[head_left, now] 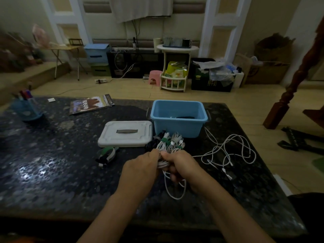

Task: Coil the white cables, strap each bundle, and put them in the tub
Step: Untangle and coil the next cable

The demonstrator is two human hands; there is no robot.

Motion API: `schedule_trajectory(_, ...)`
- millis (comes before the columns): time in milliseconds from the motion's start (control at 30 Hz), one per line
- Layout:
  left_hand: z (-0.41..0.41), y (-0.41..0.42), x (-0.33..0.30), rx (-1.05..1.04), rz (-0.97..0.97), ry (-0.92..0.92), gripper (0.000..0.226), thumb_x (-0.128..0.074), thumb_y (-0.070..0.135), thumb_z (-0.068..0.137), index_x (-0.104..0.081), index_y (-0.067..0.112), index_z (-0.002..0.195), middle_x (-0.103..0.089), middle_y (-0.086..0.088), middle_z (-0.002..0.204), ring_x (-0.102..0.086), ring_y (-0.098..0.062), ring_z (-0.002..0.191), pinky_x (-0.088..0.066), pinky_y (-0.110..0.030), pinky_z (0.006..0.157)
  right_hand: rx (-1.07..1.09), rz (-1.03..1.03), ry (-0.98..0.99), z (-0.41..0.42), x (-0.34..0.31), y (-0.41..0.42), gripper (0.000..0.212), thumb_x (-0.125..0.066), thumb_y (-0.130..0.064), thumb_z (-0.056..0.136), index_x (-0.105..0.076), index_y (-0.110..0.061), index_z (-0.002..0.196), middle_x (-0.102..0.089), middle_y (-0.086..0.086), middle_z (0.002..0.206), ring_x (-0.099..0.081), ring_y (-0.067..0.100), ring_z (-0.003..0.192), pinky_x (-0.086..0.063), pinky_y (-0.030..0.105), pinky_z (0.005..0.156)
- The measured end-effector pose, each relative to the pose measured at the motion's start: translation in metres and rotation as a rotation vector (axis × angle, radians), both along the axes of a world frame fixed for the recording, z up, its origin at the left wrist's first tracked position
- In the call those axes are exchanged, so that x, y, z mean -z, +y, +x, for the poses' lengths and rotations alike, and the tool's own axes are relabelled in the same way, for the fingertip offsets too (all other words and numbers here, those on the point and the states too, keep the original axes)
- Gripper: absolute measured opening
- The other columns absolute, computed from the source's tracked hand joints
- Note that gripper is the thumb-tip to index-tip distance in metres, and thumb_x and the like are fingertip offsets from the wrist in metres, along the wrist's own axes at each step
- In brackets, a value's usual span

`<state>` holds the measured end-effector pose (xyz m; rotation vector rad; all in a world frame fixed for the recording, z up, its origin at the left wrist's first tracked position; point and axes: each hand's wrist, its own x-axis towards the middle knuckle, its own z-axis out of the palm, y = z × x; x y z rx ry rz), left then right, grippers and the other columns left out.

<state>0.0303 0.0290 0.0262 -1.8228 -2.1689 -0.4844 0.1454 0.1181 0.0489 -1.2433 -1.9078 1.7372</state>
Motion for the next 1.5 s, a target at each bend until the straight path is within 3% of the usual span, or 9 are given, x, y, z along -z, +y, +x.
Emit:
schedule_trajectory(100,0.001,-0.005,0.002,-0.078,-0.099,-0.060,0.011,-0.049,0.029,0.101,-0.039,0.027,0.104,-0.063,0.005,0.099,-0.064,-0.016,0.085,-0.034,-0.029,0.061,-0.042,0.038,-0.018,-0.006,0.007,-0.008,0.052,-0.046,-0.040,0.104,-0.055,-0.011,0.062,-0.048,-0.002,0.038,-0.048,0.020,0.037,-0.040,0.030,0.048)
schedule_trajectory(233,-0.005,-0.007,0.003,-0.098,-0.173,-0.172,0.029,-0.045,0.029,0.103,-0.031,0.025,0.129,-0.064,-0.002,0.114,-0.064,-0.025,0.098,-0.044,-0.035,0.074,-0.058,0.411,-0.025,-0.014,0.022,-0.013,0.054,-0.042,-0.051,0.100,-0.070,-0.009,0.082,-0.072,0.006,0.079,-0.068,0.024,0.078,-0.053,0.042,0.076)
schedule_trajectory(433,-0.014,-0.018,-0.001,-0.085,-0.230,-0.299,0.021,-0.048,0.036,0.100,-0.039,0.025,0.115,-0.065,-0.005,0.106,-0.062,-0.028,0.090,-0.046,-0.039,0.068,-0.087,0.494,0.062,-0.023,0.025,-0.017,0.063,-0.041,-0.057,0.096,-0.066,-0.002,0.077,-0.068,0.012,0.073,-0.063,0.027,0.071,-0.050,0.042,0.070)
schedule_trajectory(667,-0.026,-0.037,-0.005,-0.124,-0.321,-0.302,0.021,-0.054,0.035,0.098,-0.041,0.024,0.110,-0.063,-0.004,0.101,-0.060,-0.027,0.085,-0.042,-0.036,0.065,-0.102,0.093,0.013,-0.042,0.031,-0.025,0.049,-0.045,-0.042,0.104,-0.056,-0.009,0.070,-0.043,0.000,0.042,-0.042,0.016,0.037,-0.035,0.027,0.048)
schedule_trajectory(867,-0.053,-0.059,0.001,-0.185,-0.432,-0.342,0.015,-0.050,0.031,0.099,-0.039,0.023,0.107,-0.059,-0.006,0.102,-0.055,-0.024,0.083,-0.041,-0.036,0.066,-0.287,-0.009,-0.048,-0.064,0.026,-0.040,0.056,-0.040,-0.051,0.103,-0.061,-0.008,0.074,-0.050,0.000,0.046,-0.049,0.016,0.040,-0.041,0.025,0.048)
schedule_trajectory(1033,-0.100,-0.081,0.009,-0.311,-0.316,-0.477,0.013,-0.052,0.028,0.098,-0.043,0.022,0.092,-0.060,-0.004,0.093,-0.059,-0.027,0.088,-0.041,-0.036,0.069,-0.315,0.001,-0.062,-0.094,0.037,-0.040,0.052,-0.041,-0.054,0.102,-0.067,-0.013,0.083,-0.070,0.004,0.069,-0.064,0.018,0.053,-0.054,0.034,0.057)
schedule_trajectory(1167,-0.145,-0.101,0.023,-0.468,-0.197,-0.648,0.019,-0.057,0.029,0.098,-0.051,0.015,0.086,-0.056,-0.002,0.081,-0.056,-0.026,0.080,-0.039,-0.035,0.067,-0.330,0.491,-0.183,-0.115,0.060,-0.034,0.016,-0.053,-0.035,0.100,-0.064,-0.030,0.110,-0.071,-0.007,0.104,-0.069,0.011,0.084,-0.057,0.038,0.085)
schedule_trajectory(1267,-0.170,-0.111,0.029,-0.547,-0.090,-0.755,0.020,-0.059,0.027,0.097,-0.058,0.010,0.087,-0.061,-0.008,0.079,-0.060,-0.029,0.075,-0.042,-0.037,0.063,-0.337,0.680,-0.190,-0.136,0.069,-0.038,0.030,-0.055,-0.032,0.099,-0.058,-0.031,0.129,-0.061,-0.006,0.125,-0.061,0.015,0.108,-0.049,0.032,0.090)
schedule_trajectory(1500,-0.187,-0.108,0.036,-0.576,0.045,-0.891,0.023,-0.062,0.023,0.096,-0.056,0.013,0.077,-0.057,-0.006,0.069,-0.054,-0.020,0.062,-0.039,-0.031,0.056,-0.368,0.710,-0.220,-0.189,0.098,-0.042,0.049,-0.053,-0.028,0.101,-0.040,-0.029,0.148,-0.046,-0.003,0.148,-0.055,0.020,0.123,-0.049,0.037,0.098)
